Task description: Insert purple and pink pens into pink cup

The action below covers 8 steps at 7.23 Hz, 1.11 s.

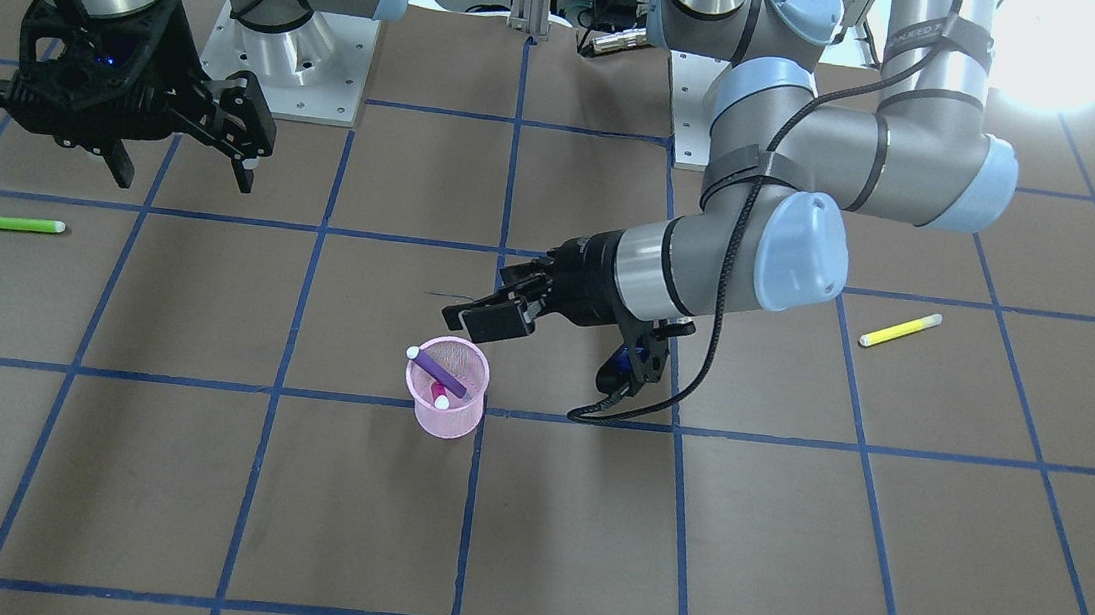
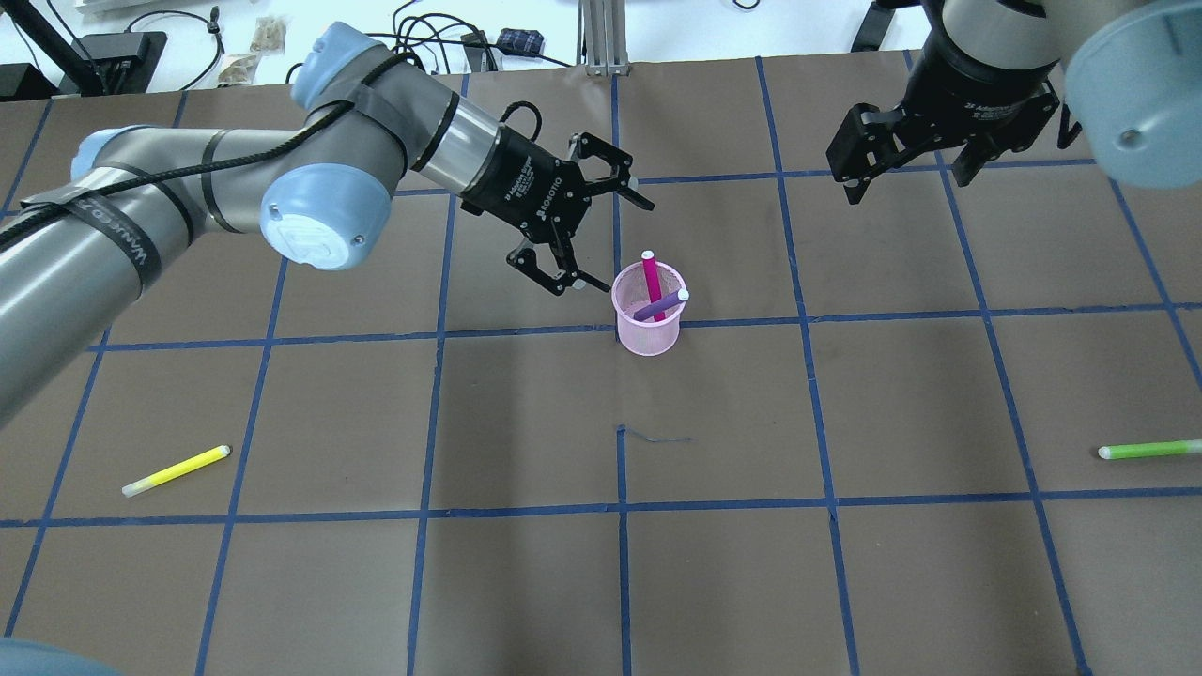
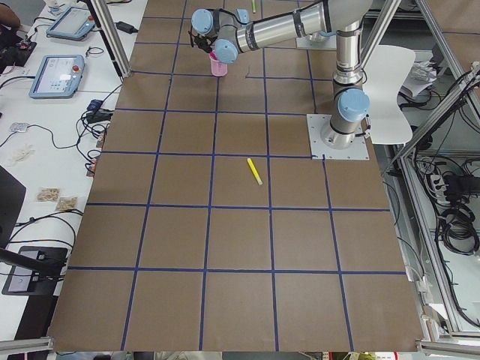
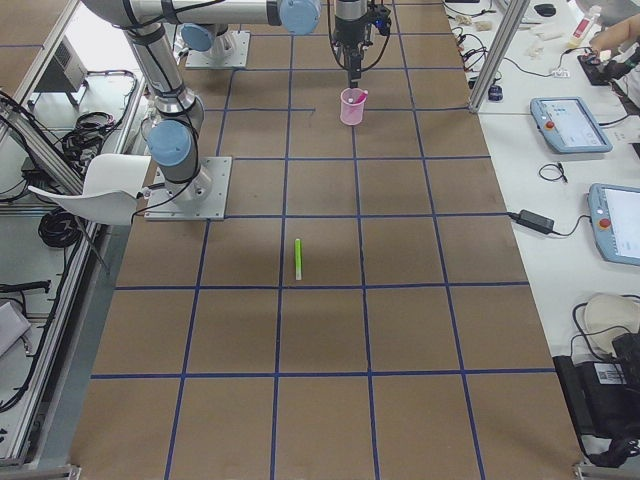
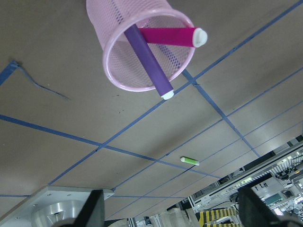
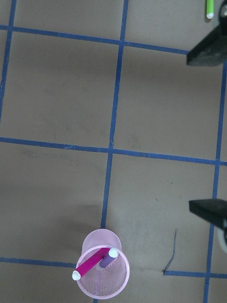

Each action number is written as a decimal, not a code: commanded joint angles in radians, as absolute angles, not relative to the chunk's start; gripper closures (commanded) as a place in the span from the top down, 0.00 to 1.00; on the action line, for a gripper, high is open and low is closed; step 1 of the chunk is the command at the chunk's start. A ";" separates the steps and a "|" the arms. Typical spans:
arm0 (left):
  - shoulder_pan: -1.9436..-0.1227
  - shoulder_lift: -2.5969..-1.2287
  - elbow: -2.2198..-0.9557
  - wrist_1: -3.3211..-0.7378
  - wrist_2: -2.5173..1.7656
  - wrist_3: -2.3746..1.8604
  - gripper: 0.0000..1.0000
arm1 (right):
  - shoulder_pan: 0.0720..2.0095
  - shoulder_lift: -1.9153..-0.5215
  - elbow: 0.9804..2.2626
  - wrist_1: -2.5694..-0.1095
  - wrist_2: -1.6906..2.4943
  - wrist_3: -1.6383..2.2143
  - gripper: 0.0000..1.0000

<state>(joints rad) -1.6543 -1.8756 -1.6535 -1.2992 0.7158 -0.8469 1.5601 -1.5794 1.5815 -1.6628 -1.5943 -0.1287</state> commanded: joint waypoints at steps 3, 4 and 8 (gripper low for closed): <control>-1.609 -1.726 -1.615 -1.354 1.135 -0.446 0.99 | 1.563 -1.589 1.574 -1.654 -1.597 -0.109 1.00; -1.611 -1.689 -1.612 -1.450 1.392 -0.257 1.00 | 1.563 -1.588 1.581 -1.652 -1.594 -0.113 1.00; -1.615 -1.583 -1.609 -1.470 1.661 -0.034 1.00 | 1.563 -1.626 1.582 -1.664 -1.543 -0.114 1.00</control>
